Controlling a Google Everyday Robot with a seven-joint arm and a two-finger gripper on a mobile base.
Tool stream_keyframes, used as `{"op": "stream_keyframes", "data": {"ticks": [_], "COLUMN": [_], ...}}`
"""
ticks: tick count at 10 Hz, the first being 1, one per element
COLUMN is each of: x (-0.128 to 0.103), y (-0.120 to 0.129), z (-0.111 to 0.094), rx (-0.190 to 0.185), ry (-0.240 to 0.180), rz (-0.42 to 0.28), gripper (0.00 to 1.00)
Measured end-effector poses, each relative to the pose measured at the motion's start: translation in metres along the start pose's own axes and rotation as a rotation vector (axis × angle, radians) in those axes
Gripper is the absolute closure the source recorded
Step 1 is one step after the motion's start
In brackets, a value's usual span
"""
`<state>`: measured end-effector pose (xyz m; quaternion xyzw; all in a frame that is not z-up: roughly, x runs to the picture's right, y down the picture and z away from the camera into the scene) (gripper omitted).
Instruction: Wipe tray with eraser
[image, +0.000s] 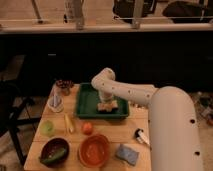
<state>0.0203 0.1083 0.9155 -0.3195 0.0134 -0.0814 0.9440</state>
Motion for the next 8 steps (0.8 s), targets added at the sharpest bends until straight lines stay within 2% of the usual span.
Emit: {"op": "stream_keyframes", "data": {"ticks": [2, 3, 6, 8], "x": [0.003, 0.007, 0.009, -0.002], "y": [-0.001, -0.004, -0.038, -0.056], "z": [0.002, 0.004, 0.011, 0.006], "rx": [-0.001, -0.006, 0.005, 0.022], "ry": [0.007, 0.032, 0.073, 0.090], "rz": [0.006, 0.013, 0.030, 0.011], "gripper": [1.00, 1.00, 1.00, 1.00]}}
